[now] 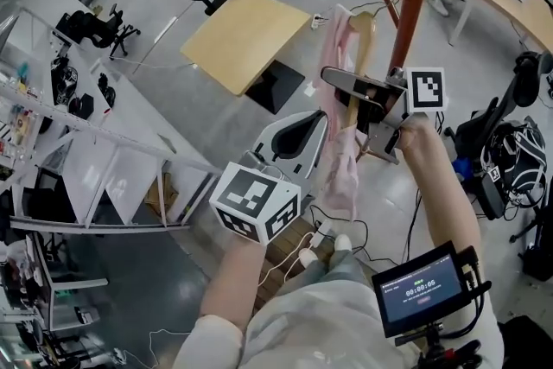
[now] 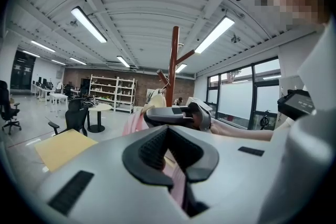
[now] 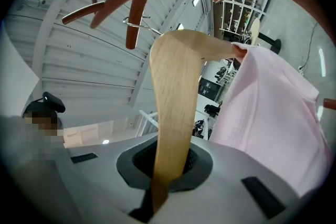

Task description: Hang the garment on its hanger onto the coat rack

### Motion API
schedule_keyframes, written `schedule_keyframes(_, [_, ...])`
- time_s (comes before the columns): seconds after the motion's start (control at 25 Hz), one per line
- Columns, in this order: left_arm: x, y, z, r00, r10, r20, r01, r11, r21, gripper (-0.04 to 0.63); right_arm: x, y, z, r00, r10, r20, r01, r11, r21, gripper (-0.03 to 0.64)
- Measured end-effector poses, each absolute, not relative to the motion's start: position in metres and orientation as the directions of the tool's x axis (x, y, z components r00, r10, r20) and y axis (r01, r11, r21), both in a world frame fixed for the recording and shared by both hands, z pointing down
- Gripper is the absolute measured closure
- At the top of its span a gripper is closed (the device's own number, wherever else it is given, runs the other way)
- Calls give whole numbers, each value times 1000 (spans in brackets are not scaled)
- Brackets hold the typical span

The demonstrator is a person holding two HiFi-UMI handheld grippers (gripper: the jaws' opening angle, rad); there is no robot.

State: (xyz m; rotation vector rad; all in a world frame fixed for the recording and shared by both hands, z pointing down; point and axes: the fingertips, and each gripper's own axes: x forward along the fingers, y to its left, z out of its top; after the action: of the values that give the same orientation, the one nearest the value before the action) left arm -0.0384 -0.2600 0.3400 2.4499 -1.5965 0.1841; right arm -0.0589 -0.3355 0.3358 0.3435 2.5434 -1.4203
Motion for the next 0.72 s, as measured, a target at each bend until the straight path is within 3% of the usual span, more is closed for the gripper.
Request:
schedule_keyframes(0.32, [-22, -277, 356, 445, -865, 233, -895, -424, 138, 591, -33, -367, 361, -965, 1, -264, 228, 505, -832, 609])
schedule_keyframes(0.72, [0, -280, 377, 496, -829, 260, -868, -463, 181, 591, -14, -372, 368, -982, -48, -184, 119, 602, -790, 606])
